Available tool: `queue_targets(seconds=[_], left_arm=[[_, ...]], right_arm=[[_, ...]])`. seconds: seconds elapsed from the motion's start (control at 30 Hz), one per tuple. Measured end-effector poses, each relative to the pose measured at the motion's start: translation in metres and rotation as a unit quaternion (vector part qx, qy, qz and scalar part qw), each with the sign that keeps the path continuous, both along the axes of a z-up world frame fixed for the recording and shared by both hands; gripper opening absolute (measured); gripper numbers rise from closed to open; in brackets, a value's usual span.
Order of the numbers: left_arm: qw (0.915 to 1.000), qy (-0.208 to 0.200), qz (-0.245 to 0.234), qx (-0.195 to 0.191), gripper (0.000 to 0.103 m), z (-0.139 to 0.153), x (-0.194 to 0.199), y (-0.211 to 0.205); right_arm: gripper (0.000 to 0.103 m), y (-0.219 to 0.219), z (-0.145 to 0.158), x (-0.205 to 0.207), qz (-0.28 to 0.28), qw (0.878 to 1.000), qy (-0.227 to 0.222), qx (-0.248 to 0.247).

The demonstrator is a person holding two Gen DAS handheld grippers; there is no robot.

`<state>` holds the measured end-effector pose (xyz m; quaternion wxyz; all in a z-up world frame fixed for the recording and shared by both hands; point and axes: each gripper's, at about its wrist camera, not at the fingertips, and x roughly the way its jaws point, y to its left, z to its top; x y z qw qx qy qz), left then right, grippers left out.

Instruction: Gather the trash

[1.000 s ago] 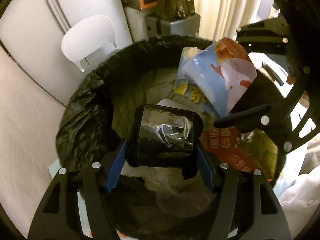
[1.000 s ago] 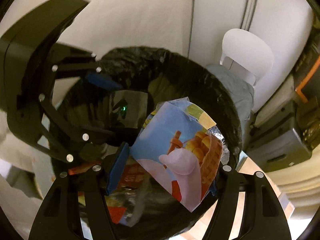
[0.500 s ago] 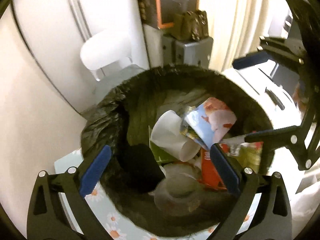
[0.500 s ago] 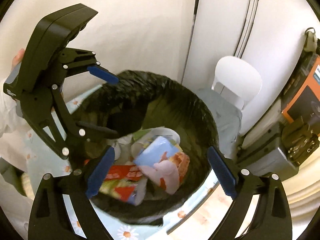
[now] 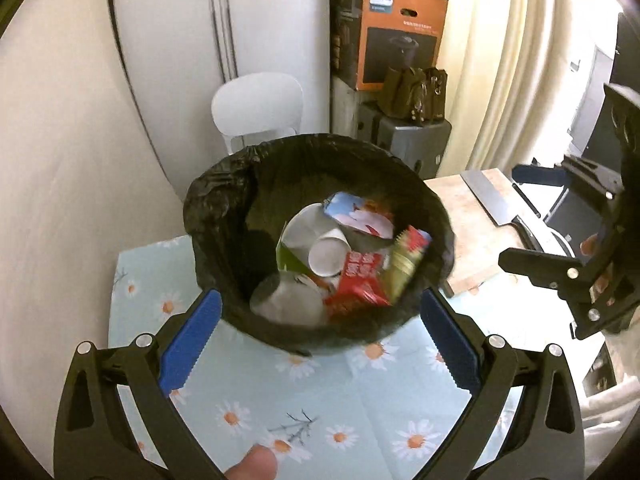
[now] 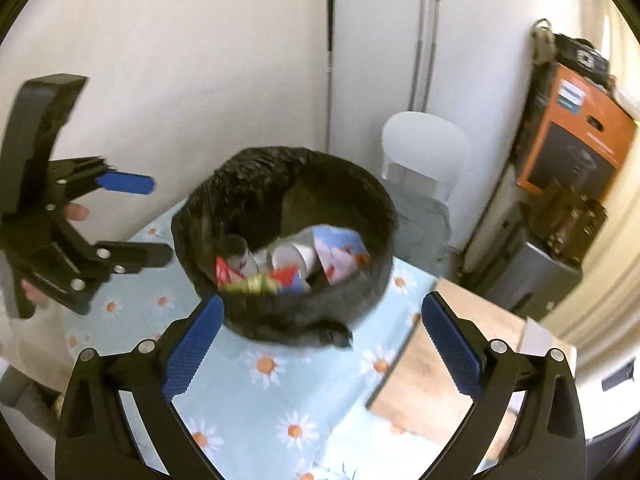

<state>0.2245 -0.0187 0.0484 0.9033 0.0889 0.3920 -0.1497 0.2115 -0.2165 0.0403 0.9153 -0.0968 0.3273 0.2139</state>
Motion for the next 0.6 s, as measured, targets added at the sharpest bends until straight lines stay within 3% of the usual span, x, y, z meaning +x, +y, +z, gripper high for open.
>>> queue_targets(seconds=[0.1,0.27,0.5,0.6], left_arm=[[0.9997,-0.013,0.019,-0.003,0.097,-0.004,-0.020,-0.005],[0.9986,-0.034,0.042,0.001,0.097,-0.010,-0.051,-0.015],[0.9964,-0.036,0.077,0.004,0.097,-0.034,-0.092,-0.024],[0.9948,-0.026,0.098,-0.002,0.097,-0.048,-0.109,-0.023]], right_arm=[[0.095,-0.003,-0.010,-0.016,-0.013,1.000,0.006,-0.011],[0.095,-0.009,-0.026,-0.051,-0.045,0.998,-0.022,-0.032],[0.095,-0.026,-0.044,-0.083,-0.065,0.998,-0.005,0.008],[0.095,-0.028,-0.054,-0.095,-0.071,0.997,-0.007,0.002]])
